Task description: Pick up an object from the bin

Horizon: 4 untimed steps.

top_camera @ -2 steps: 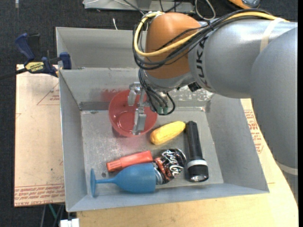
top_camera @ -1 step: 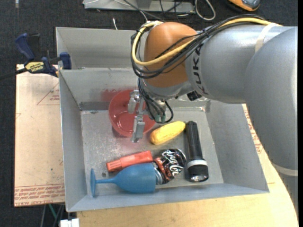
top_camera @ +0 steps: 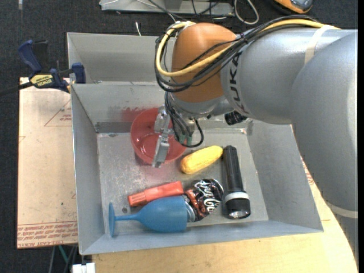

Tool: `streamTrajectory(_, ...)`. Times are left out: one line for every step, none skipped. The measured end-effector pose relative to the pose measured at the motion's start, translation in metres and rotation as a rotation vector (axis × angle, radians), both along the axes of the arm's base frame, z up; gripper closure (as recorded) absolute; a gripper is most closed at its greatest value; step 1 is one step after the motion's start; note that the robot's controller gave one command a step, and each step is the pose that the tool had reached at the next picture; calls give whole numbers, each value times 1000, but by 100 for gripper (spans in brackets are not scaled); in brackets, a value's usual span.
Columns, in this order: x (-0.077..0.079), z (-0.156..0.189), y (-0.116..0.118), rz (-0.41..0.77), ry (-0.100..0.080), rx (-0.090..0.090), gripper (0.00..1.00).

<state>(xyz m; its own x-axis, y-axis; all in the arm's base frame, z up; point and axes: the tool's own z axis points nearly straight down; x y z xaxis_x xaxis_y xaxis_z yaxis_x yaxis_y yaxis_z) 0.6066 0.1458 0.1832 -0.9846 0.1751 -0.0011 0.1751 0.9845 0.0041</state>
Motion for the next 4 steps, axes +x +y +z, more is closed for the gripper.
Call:
streamTrajectory(-9, 14, 0, 238, -2, -2, 0)
streamTrajectory(7, -27, 7, 258, -4, 0, 0)
streamTrajectory(5, -38, 7, 87, 0, 0, 0)
streamTrajectory(6, -54, 4, 363, -5, 0, 0)
